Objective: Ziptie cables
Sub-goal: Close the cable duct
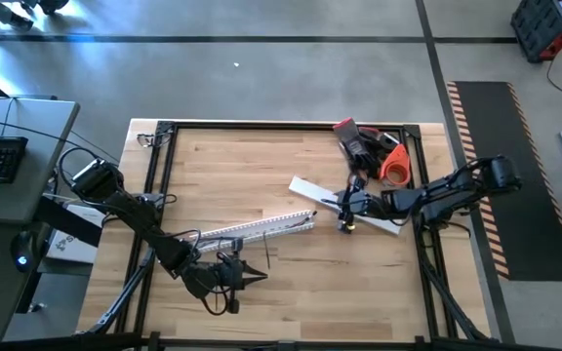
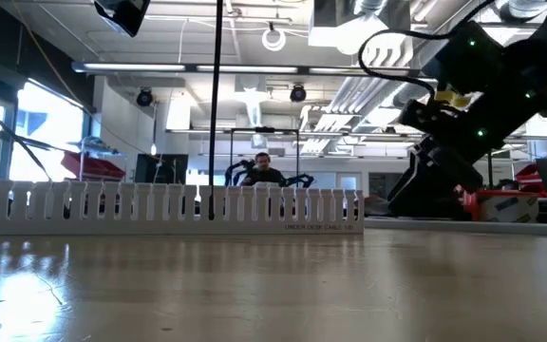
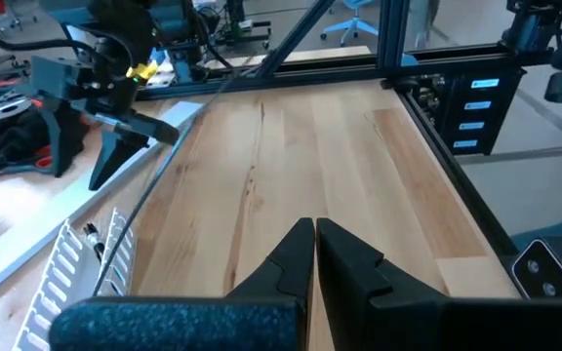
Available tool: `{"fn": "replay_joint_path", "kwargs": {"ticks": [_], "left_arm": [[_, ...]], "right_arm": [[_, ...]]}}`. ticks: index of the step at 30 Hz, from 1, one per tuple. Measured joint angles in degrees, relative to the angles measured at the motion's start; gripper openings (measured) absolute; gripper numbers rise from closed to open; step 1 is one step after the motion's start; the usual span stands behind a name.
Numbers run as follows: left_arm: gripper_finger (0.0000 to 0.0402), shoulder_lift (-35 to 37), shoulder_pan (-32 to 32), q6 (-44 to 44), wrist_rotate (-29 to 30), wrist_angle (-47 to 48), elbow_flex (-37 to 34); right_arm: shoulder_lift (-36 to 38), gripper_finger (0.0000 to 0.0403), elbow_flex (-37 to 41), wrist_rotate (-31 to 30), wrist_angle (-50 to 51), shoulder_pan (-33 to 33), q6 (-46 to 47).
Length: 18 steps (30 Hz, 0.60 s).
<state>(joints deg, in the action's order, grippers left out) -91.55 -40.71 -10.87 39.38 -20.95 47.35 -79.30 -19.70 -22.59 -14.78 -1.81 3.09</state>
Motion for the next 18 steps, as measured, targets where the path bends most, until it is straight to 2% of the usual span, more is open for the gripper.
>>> {"fn": "replay_joint_path", "kwargs": {"ticks": [4,8,12,15,18], "left_arm": [[0.0,0.0,0.0,0.0,-0.02,0.04,0.0],[0.0,0.0,0.0,0.0,-0.68,0.11,0.0],[0.0,0.0,0.0,-0.02,-0.76,0.08,0.0],[0.0,0.0,0.0,-0.01,-0.75,0.09,0.0],[0.0,0.0,0.0,-0.02,-0.76,0.06,0.0]], "right_arm": [[0.08,0.028,0.1,0.89,0.38,3.02,-4.13],[-1.21,0.032,2.18,6.95,-2.03,8.82,-4.73],[-5.01,0.0322,5.09,14.57,-8.5,13.0,-5.91],[-8.4,0.0309,6.23,15.65,-12.86,13.96,-5.56],[-11.79,0.0278,7.3,16.0,-18.78,14.07,-3.51]]}}
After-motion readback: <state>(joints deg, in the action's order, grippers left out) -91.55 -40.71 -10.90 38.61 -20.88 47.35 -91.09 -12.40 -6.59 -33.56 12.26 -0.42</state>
